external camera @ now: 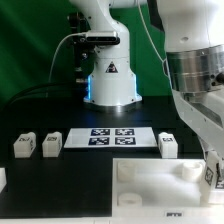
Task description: Assemble one leg
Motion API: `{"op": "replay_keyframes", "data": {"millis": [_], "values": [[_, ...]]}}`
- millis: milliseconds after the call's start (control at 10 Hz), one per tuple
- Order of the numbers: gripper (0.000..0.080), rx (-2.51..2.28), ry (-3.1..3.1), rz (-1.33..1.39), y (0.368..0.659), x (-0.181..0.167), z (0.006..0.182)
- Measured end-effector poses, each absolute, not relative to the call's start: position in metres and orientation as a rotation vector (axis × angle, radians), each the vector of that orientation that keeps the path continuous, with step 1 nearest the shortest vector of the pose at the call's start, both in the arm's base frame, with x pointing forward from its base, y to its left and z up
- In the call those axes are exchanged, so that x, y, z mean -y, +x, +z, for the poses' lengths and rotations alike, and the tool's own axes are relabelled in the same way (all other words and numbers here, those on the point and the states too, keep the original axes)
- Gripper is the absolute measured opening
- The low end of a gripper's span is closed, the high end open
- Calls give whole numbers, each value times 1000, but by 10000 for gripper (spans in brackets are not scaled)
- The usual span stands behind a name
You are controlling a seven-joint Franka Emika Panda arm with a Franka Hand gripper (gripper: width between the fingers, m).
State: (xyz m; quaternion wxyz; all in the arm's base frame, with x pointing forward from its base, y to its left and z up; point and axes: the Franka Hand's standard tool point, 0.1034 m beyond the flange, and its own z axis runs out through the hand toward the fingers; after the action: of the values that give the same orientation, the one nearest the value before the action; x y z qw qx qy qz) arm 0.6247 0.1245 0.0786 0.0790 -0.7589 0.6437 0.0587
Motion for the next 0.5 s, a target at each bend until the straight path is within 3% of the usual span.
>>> {"op": "replay_keyframes", "data": {"millis": [200, 500], "values": [[619, -1712, -2433, 150, 622, -122, 73], [648, -1128, -2764, 92, 621, -118, 73]]}}
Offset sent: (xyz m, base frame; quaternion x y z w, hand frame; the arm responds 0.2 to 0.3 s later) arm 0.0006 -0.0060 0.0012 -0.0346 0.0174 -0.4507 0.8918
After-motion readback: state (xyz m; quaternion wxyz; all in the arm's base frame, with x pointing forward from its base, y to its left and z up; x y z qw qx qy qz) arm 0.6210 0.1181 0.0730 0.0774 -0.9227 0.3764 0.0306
